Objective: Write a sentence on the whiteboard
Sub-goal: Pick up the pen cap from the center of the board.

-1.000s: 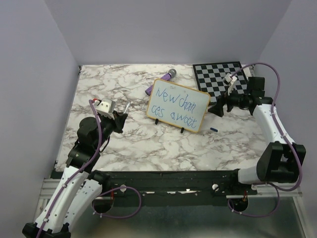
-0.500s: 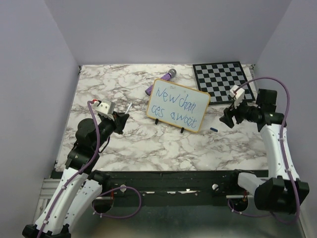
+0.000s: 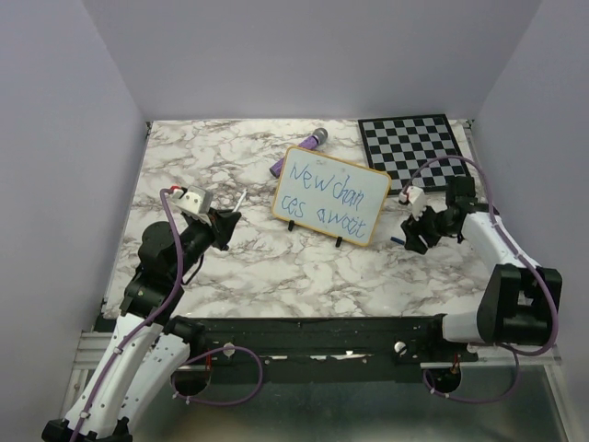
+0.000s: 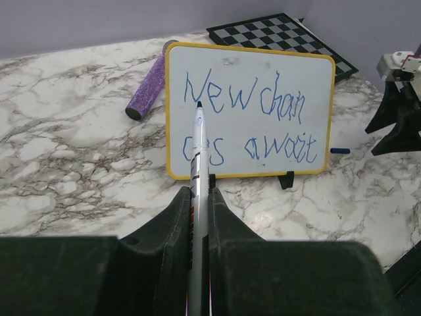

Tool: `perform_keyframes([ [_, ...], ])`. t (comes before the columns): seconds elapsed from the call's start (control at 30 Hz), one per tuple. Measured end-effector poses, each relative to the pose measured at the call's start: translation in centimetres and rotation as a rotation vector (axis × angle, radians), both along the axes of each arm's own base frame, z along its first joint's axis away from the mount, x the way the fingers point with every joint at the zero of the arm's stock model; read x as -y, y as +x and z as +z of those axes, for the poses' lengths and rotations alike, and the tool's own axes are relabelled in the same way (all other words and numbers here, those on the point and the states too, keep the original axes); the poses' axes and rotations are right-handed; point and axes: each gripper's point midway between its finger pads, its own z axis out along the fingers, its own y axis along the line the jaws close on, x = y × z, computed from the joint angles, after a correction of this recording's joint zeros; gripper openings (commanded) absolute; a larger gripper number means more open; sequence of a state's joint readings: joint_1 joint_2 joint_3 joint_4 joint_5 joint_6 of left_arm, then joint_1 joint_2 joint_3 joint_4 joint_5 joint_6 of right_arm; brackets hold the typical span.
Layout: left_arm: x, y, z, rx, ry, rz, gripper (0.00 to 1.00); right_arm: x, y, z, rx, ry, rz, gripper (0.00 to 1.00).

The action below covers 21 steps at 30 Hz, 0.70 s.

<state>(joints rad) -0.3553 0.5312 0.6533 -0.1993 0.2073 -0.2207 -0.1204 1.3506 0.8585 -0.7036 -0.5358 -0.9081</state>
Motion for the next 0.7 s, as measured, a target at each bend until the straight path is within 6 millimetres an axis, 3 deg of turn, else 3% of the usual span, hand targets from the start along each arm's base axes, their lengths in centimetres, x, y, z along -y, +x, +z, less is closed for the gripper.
perform_keyframes([
  [0.33,0.1,-0.1,0.0,-0.001,-0.001,-0.01,0.0,-2.4,1.9,-3.0,0.002,-0.117,0.122,0.63],
  [0.7,0.2,-0.1,0.0,-0.001,-0.002,-0.012,0.0,-2.7,2.8,-4.7,0.003,-0.197,0.148,0.47],
])
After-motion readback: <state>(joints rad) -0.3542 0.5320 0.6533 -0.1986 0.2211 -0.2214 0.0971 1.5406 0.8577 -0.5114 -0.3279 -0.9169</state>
